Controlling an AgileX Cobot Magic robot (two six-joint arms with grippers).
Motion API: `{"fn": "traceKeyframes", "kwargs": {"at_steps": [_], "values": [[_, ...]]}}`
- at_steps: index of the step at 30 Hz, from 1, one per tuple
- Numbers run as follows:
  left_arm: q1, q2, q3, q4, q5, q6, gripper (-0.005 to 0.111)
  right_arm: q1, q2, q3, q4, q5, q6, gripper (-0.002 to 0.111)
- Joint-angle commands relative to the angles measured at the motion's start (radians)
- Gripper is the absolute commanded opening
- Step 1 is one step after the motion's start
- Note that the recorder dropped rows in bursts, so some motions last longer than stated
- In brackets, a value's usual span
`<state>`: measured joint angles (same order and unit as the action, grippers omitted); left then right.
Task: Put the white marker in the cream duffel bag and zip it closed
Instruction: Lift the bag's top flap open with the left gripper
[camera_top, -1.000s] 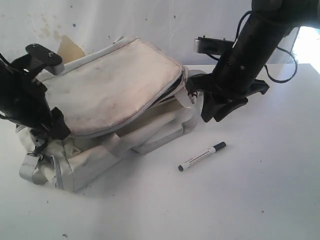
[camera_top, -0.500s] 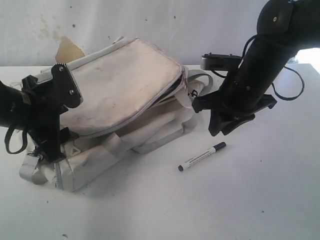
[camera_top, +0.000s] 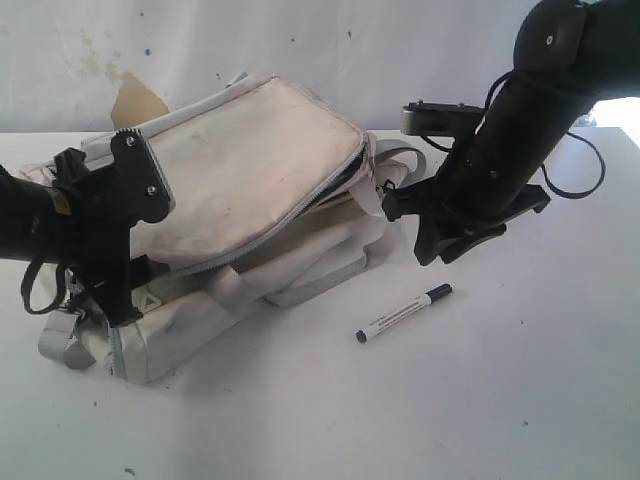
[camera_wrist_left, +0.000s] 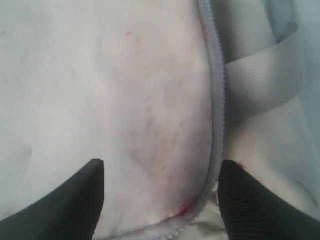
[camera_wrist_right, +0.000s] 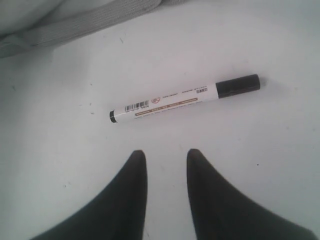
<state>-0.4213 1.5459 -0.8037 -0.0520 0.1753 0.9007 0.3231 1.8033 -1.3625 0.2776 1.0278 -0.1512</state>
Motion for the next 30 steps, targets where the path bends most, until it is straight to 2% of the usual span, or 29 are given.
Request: {"fn": "traceKeyframes", "kwargs": {"at_steps": [1,6,10,13,14,15,16,17,18,19,21,27,30], "values": [[-0.03,0.058,0.008,-0.018,-0.029,0.004,0.07,-0.005,-0.01,0.005,-0.004,0.007,-0.012,0.026],[-0.03,0.09,0.008,-0.018,-0.116,-0.015,0.07,-0.005,-0.01,0.005,-0.002,0.019,-0.012,0.026],[-0.03,0.105,0.008,-0.018,-0.131,-0.015,0.068,-0.005,-0.01,0.005,0.002,0.018,-0.012,0.026],[-0.03,0.132,0.008,-0.018,-0.125,-0.015,0.055,-0.005,-0.01,0.005,0.002,0.018,-0.012,0.026],[-0.03,0.143,0.008,-0.018,-0.123,-0.012,0.043,-0.005,-0.01,0.005,0.001,0.021,-0.012,0.026],[-0.03,0.142,0.008,-0.018,-0.123,-0.012,0.039,-0.005,-0.01,0.005,0.001,0.021,-0.012,0.026],[-0.03,0.142,0.008,-0.018,-0.123,-0.012,0.027,-0.005,-0.01,0.005,0.001,0.021,-0.012,0.026],[-0.03,0.14,0.008,-0.018,-0.123,-0.012,0.022,-0.005,-0.01,0.005,0.001,0.021,-0.012,0.026],[-0.03,0.14,0.008,-0.018,-0.123,-0.012,0.007,-0.005,-0.01,0.005,0.001,0.021,-0.012,0.026],[-0.03,0.14,0.008,-0.018,-0.121,-0.012,0.0,-0.005,-0.01,0.005,0.001,0.021,-0.012,0.026],[-0.03,0.138,0.008,-0.02,-0.121,-0.015,0.0,-0.005,-0.01,0.005,0.001,0.021,-0.012,0.026],[-0.03,0.027,-0.068,-0.047,-0.123,-0.189,0.0,-0.005,-0.01,0.005,0.001,-0.006,-0.012,0.026],[-0.024,-0.01,-0.111,-0.048,-0.123,-0.333,0.0,-0.005,-0.01,0.005,0.001,-0.006,-0.012,0.027]]}}
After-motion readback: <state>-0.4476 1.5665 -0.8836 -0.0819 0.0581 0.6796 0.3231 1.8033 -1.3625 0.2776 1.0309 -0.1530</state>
